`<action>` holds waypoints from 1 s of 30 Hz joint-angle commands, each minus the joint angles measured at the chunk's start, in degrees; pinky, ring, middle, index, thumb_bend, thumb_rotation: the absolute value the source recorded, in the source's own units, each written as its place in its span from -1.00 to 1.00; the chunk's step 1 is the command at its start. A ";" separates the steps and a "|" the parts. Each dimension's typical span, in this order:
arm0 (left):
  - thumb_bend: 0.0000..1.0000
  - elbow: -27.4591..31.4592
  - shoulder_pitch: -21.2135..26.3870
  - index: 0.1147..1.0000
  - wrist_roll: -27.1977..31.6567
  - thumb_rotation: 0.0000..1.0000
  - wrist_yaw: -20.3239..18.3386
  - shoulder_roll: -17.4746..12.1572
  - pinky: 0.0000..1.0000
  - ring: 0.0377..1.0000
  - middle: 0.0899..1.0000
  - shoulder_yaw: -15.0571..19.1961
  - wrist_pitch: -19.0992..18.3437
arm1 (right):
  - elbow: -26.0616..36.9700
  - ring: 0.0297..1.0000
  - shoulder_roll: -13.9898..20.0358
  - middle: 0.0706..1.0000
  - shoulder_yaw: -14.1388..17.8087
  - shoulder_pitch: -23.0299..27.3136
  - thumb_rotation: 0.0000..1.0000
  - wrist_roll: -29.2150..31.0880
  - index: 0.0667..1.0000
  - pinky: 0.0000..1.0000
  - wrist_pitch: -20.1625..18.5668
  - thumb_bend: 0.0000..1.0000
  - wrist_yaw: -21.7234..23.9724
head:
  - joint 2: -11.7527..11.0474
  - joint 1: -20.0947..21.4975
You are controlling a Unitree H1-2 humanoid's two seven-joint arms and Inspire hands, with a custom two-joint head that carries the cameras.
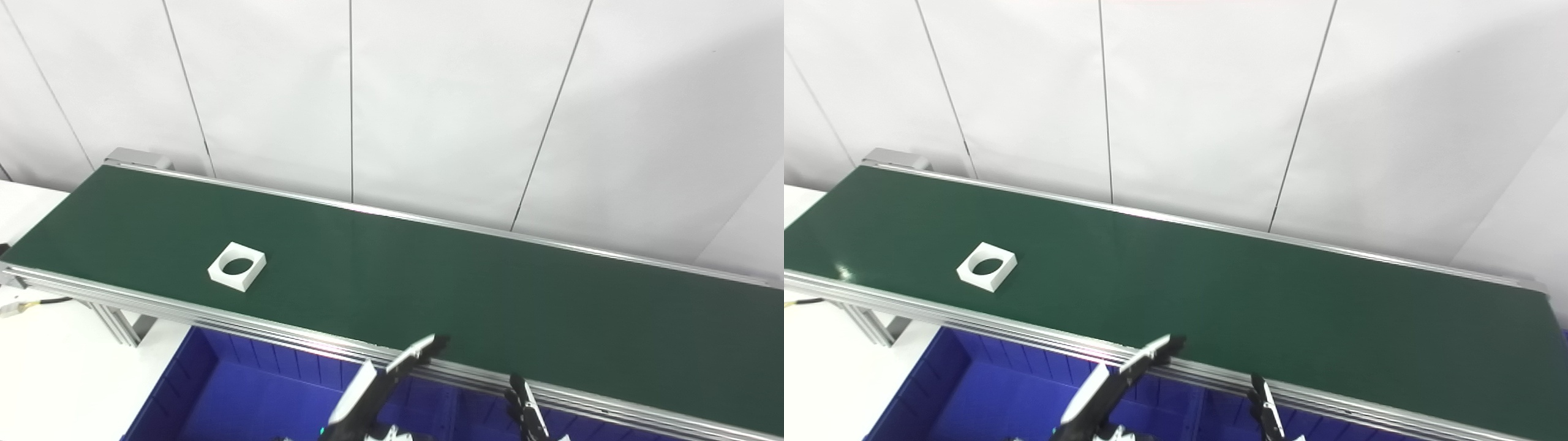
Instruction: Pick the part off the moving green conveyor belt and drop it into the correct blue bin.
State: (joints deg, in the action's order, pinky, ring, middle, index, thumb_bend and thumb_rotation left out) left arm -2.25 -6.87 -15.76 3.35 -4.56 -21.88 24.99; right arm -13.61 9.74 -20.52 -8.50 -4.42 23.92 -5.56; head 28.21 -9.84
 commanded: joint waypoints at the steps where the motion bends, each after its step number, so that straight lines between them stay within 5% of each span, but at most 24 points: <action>1: 0.84 2.24 1.36 0.77 1.97 0.59 -0.17 -0.92 0.65 0.78 0.79 0.93 1.91 | 1.24 0.94 -0.29 1.00 0.01 0.73 1.00 -0.06 1.00 0.86 3.01 0.87 0.20 | 0.04 -0.08; 12: 1.00 7.73 3.98 0.87 2.75 0.21 -0.50 -2.48 0.68 0.78 0.81 7.12 1.23 | 1.07 0.93 -0.82 1.00 -0.57 1.03 1.00 -0.80 1.00 0.85 3.01 0.86 -0.07 | -0.06 0.48; 17: 1.00 11.44 6.41 0.94 2.77 0.09 -2.57 -3.50 0.64 0.77 0.84 10.32 -2.14 | 1.00 0.93 -1.10 1.00 -0.75 1.06 1.00 -0.76 1.00 0.85 3.01 0.84 -0.07 | -0.19 0.68; 30: 1.00 11.32 15.08 1.00 -1.79 -0.45 -7.22 -11.58 0.71 0.86 0.96 16.39 -4.43 | 0.70 0.91 -0.79 1.00 -0.96 1.25 0.97 -0.40 1.00 0.82 3.01 0.79 0.55 | -0.36 0.20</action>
State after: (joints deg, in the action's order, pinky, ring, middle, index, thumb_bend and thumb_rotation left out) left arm 8.56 5.46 -16.72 -3.62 -14.73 -6.33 19.57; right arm -13.85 8.94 -21.44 -7.93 -5.30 23.92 -5.33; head 27.77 -9.58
